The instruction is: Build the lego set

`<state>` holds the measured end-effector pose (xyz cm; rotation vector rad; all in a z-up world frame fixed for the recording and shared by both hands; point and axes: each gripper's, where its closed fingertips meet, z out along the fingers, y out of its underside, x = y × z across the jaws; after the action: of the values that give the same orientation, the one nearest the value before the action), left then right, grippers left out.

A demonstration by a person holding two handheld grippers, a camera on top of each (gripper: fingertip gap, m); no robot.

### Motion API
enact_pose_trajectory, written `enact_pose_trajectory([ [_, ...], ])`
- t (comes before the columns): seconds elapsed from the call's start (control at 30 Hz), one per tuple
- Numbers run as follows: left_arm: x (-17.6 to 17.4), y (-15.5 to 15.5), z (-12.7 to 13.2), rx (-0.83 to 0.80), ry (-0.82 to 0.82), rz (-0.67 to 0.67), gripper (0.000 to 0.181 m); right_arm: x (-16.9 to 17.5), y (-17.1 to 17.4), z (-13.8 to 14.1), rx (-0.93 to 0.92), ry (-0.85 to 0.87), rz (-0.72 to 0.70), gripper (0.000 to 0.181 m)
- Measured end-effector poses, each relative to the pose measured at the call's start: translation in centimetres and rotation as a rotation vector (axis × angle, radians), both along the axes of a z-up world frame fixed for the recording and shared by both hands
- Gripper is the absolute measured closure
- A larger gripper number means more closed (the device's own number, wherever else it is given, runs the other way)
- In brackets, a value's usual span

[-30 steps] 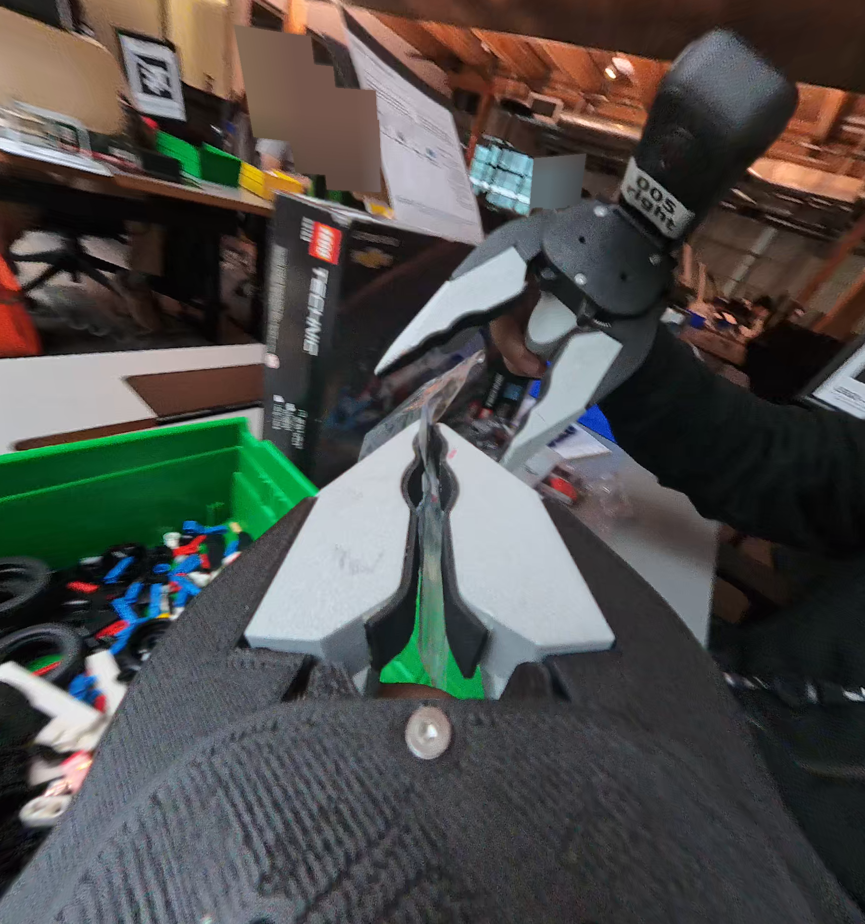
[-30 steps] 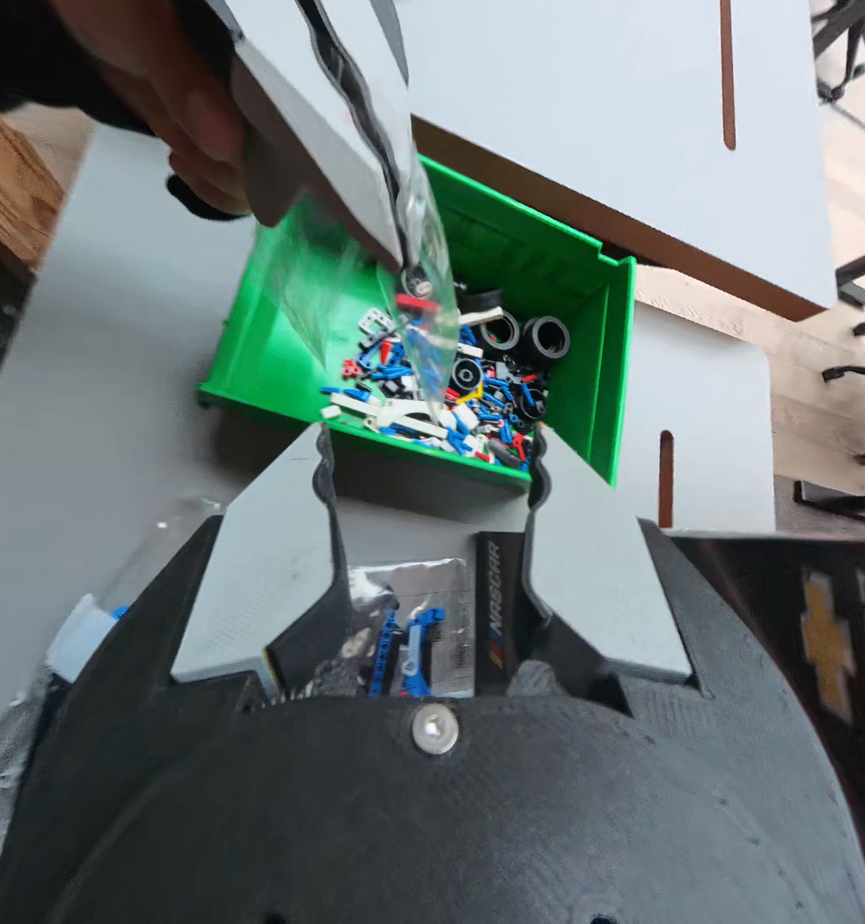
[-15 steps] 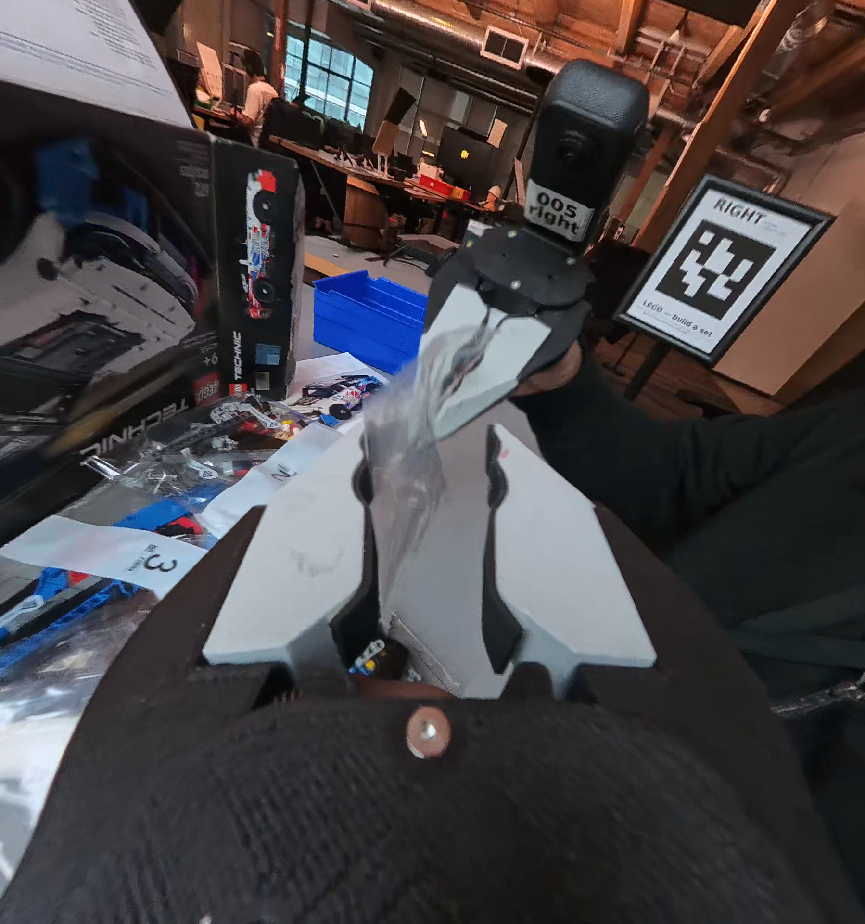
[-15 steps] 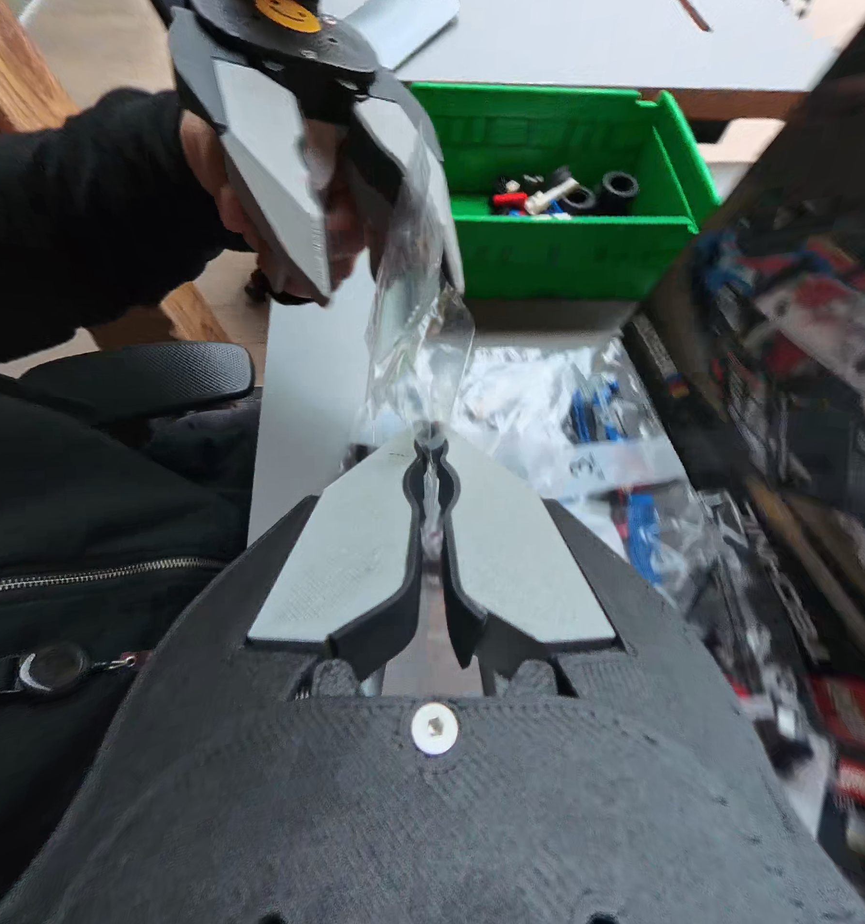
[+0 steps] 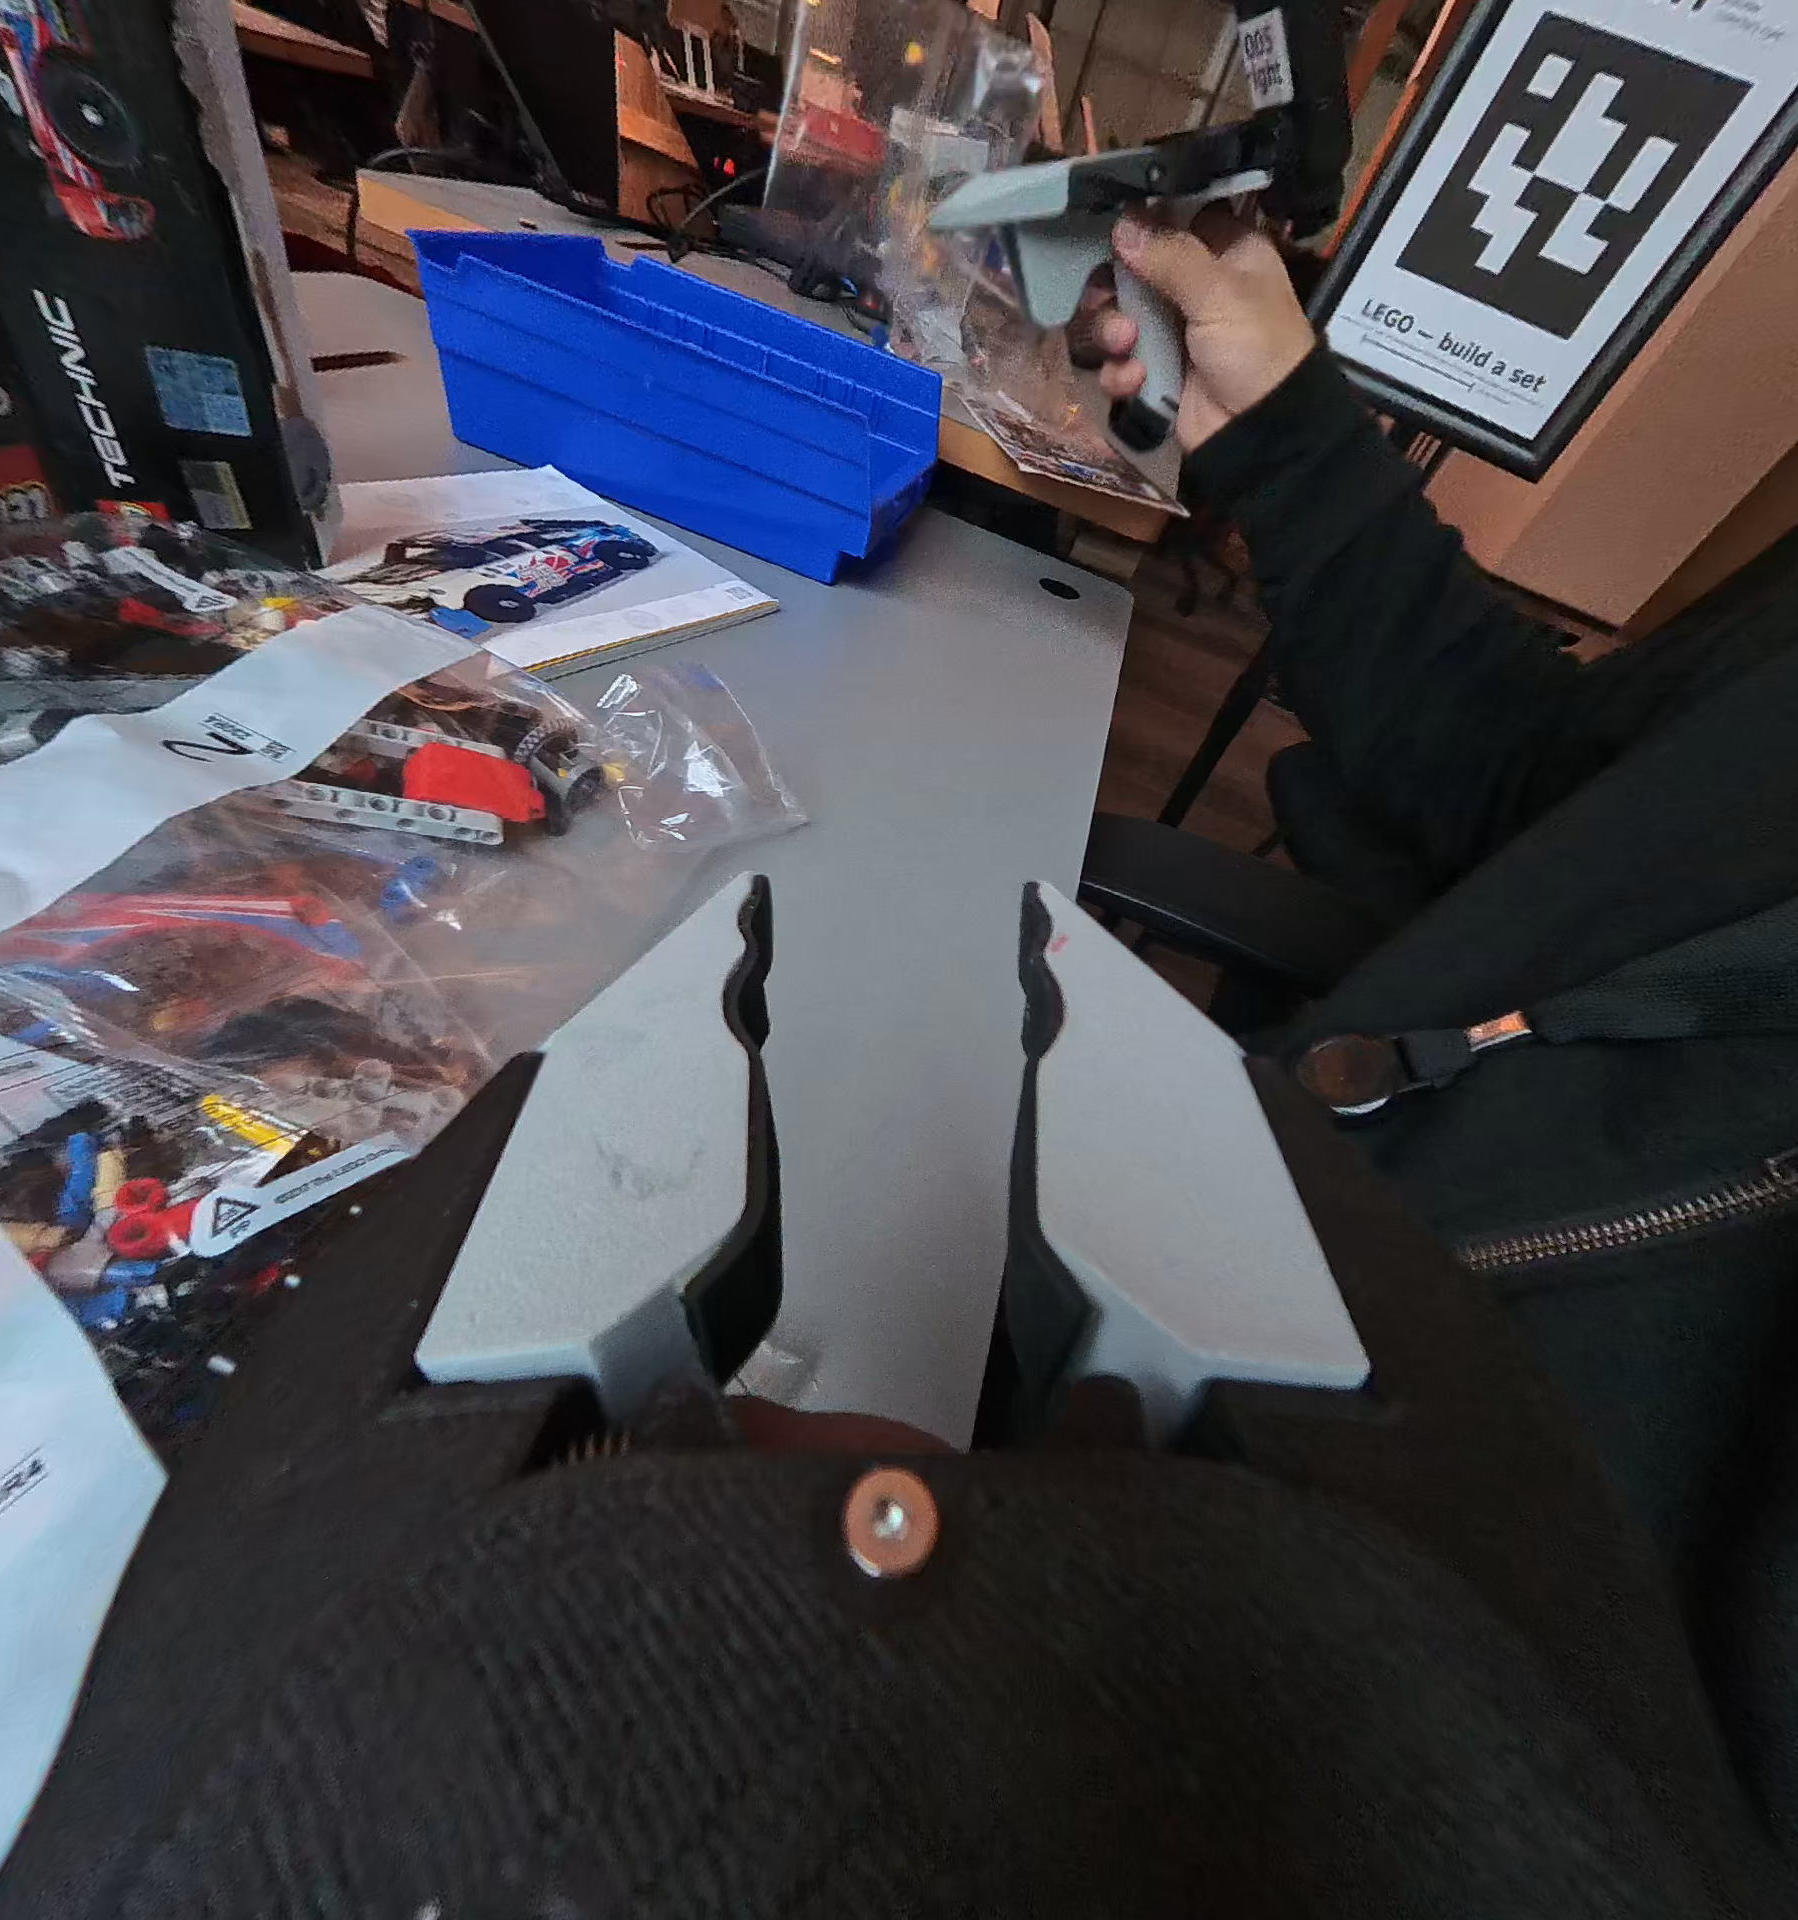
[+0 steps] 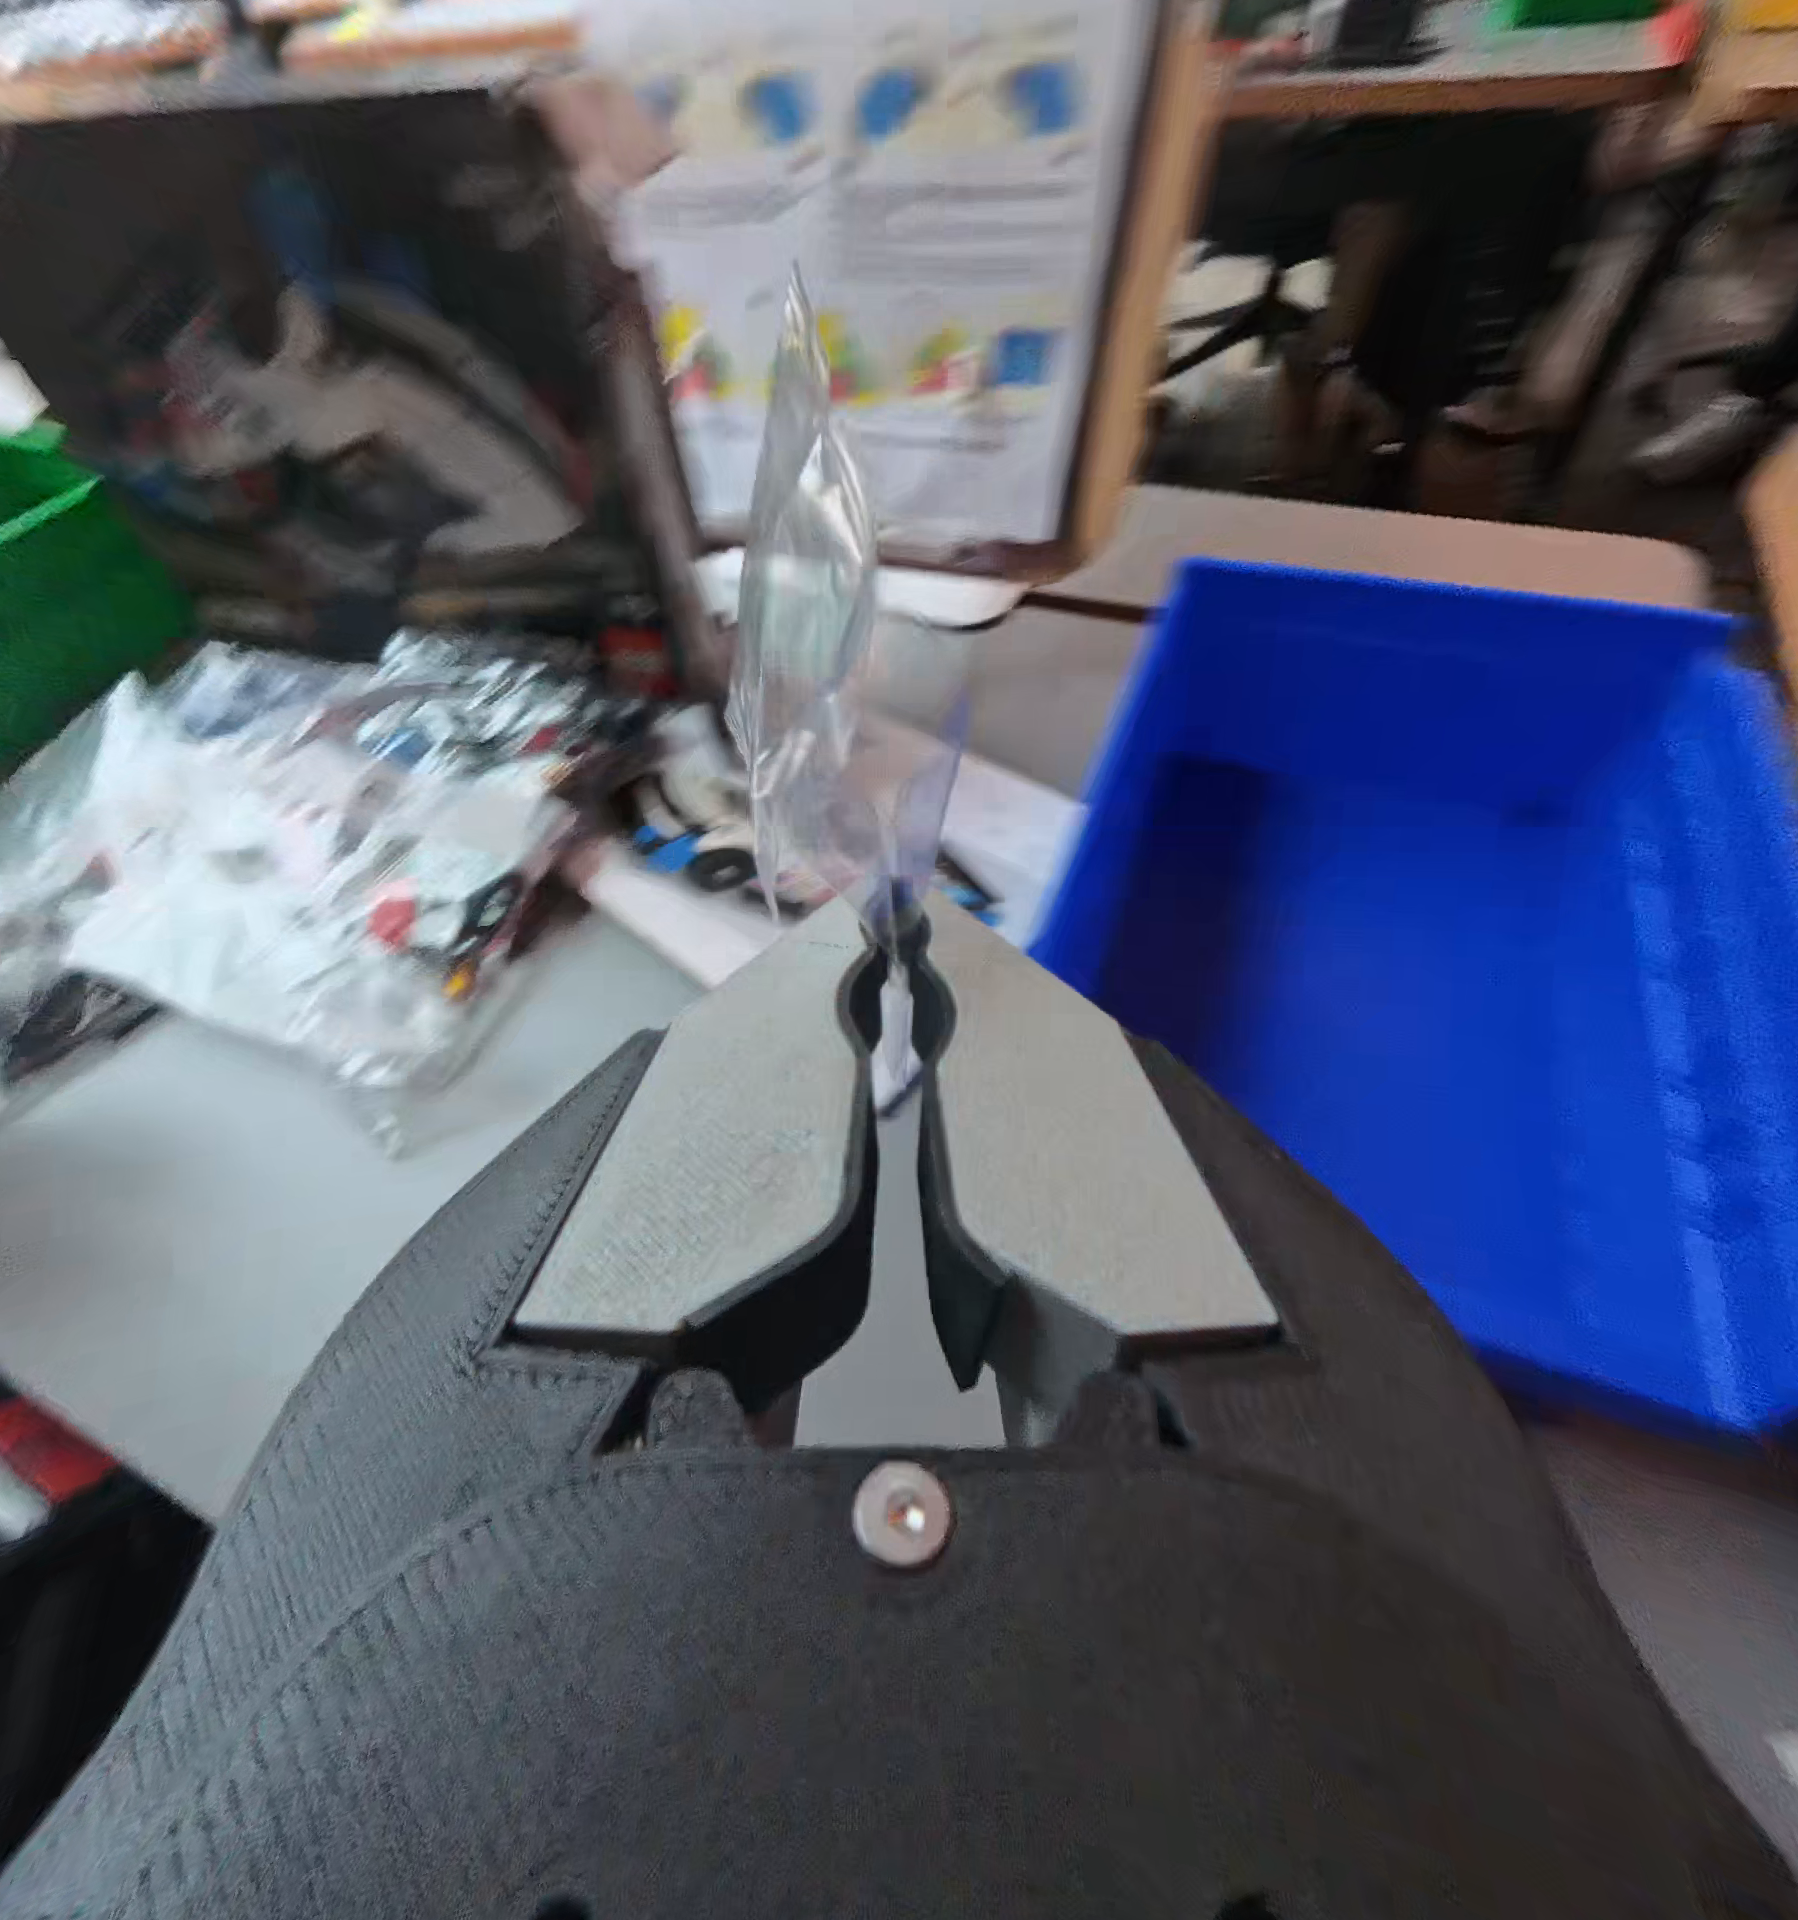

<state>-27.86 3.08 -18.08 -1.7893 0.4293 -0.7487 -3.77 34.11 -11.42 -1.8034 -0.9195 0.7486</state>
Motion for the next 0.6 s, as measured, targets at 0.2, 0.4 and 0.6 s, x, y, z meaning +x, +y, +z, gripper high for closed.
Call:
enact_pose_trajectory([
  [0.2,0.5,0.8,-0.2,-0.018,-0.036,-0.046,0.137,14.8,12.6,5.9,-0.119,0.266,-0.384,0.181],
  [0.4,0.6,1.5,-1.3,-0.063,-0.037,-0.078,0.137,24.2,21.3,3.7,-0.191,0.144,-0.797,0.181],
  [0.6,-0.1,1.4,-1.1,-0.061,-0.055,-0.084,0.137,29.0,23.6,-5.1,-0.555,0.084,-0.922,0.156],
])
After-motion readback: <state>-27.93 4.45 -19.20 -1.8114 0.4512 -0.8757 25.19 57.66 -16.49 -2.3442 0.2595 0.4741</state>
